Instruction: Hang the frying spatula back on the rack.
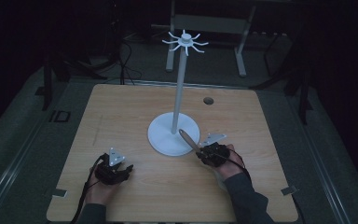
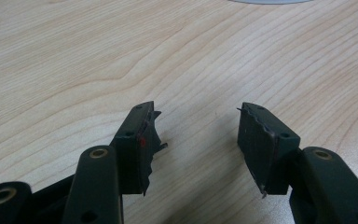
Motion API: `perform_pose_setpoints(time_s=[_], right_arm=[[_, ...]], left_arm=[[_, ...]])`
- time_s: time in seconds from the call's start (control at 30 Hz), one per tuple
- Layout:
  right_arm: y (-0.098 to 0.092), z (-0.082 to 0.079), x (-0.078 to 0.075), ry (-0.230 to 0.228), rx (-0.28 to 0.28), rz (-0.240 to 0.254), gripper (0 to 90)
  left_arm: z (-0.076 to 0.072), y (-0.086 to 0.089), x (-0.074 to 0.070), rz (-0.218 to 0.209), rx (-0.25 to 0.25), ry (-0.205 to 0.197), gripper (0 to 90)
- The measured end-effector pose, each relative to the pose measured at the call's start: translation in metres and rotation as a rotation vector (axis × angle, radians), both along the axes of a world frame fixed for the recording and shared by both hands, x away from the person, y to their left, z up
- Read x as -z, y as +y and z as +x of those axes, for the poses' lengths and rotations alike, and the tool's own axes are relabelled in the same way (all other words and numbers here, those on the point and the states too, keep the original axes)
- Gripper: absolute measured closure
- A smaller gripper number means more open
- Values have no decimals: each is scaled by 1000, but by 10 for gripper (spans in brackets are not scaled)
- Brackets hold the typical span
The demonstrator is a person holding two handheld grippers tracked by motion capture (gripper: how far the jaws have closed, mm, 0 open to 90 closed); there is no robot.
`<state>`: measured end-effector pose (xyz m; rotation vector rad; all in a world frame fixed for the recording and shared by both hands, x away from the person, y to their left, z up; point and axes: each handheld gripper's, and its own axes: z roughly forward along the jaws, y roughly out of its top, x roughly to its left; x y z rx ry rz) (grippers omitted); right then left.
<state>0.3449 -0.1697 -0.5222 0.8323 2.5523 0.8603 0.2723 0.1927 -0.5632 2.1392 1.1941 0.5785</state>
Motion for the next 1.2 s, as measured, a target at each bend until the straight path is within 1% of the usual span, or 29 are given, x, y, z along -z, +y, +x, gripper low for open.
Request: perform_pose_setpoints(time_s=[0.23,0.5,0.57,0.63,0.67,0.7,0.8,0.83,0.87,0.93,0.97,1.0,1.2], right_arm=[[-5,-3,-10,-40,11,56,746],[-13,-5,-25,-87,30,154,746],[-13,-5,-27,-92,32,163,746],[-15,-6,-35,-116,38,195,746],[-15,-6,-35,-116,38,195,746],[-15,-7,-39,-137,35,209,746],[-15,-8,-43,-147,34,225,746],[-15,-8,-46,-153,33,242,746],[-15,-8,-46,-153,33,242,746],[-15,-9,-51,-161,39,266,746],[-15,-9,-51,-161,39,266,746],[-16,-8,-54,-168,40,285,746],[-15,-7,-60,-186,50,312,746]], left_arm=[[0,0,0,-1,-2,-2,466],[0,0,0,-1,-6,-3,464],[0,0,0,-1,-6,-2,464],[0,0,0,-2,-7,-2,463],[0,0,0,-2,-7,-2,463],[0,0,0,0,-6,-2,463],[0,0,0,0,-6,-1,463],[0,0,0,-1,-7,-2,463],[0,0,0,-1,-7,-2,463],[0,0,0,0,-6,-1,463],[0,0,0,0,-6,-1,463],[0,0,0,1,-7,-2,463],[0,1,0,1,-9,-3,463]])
